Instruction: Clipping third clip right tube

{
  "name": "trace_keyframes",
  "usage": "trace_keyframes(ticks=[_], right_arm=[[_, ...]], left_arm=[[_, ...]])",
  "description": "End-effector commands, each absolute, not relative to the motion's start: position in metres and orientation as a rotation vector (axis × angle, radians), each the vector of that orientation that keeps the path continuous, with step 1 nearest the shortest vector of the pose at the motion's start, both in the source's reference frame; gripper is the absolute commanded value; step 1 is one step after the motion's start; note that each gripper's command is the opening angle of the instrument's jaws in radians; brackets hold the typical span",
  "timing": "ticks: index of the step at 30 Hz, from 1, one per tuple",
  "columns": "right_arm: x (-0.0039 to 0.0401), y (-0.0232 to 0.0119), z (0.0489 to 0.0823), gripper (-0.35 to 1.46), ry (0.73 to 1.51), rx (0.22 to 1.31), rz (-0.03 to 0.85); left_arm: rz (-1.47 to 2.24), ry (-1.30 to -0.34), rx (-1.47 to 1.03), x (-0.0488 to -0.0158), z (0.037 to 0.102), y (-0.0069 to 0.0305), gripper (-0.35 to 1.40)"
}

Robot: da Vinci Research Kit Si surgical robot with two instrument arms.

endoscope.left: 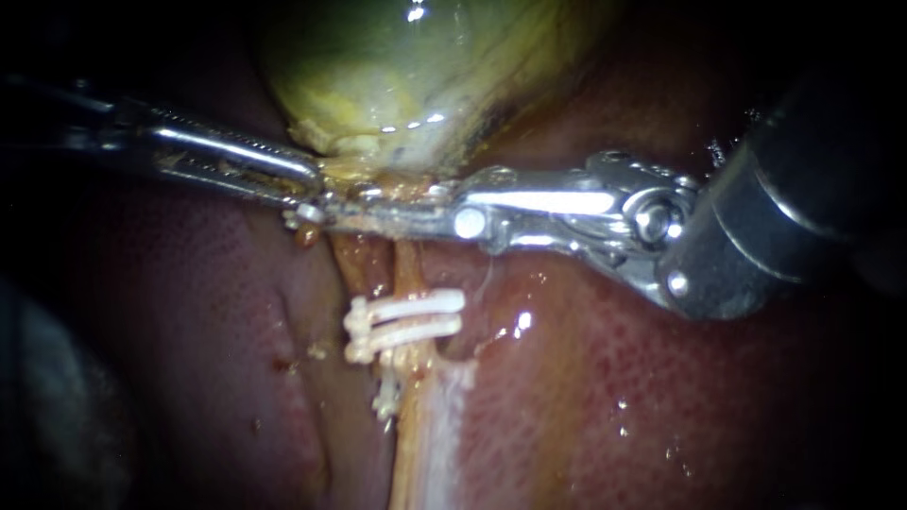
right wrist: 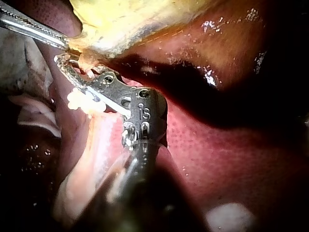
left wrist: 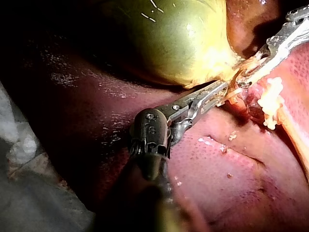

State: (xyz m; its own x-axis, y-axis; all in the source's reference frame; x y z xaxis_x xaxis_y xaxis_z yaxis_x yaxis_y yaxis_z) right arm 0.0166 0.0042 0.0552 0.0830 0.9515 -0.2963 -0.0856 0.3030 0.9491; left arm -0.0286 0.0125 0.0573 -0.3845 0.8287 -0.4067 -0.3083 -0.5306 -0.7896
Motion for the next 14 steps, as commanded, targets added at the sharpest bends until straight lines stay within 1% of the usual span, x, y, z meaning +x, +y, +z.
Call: trace_keyframes(ticks=[1,7,14], right_arm=[[0.0167,0.0041,0.0552,-0.35,1.222,0.948,0.98],[0.0168,0.0039,0.0552,-0.35,1.248,0.972,0.989],[0.0169,0.0038,0.0555,-0.35,1.246,0.974,0.993]], left_arm=[[1.978,-0.806,-1.063,-0.0286,0.0573,0.0125,-0.35],[1.978,-0.807,-1.063,-0.0286,0.0573,0.0126,-0.35],[1.978,-0.807,-1.063,-0.0286,0.0573,0.0126,-0.35]])
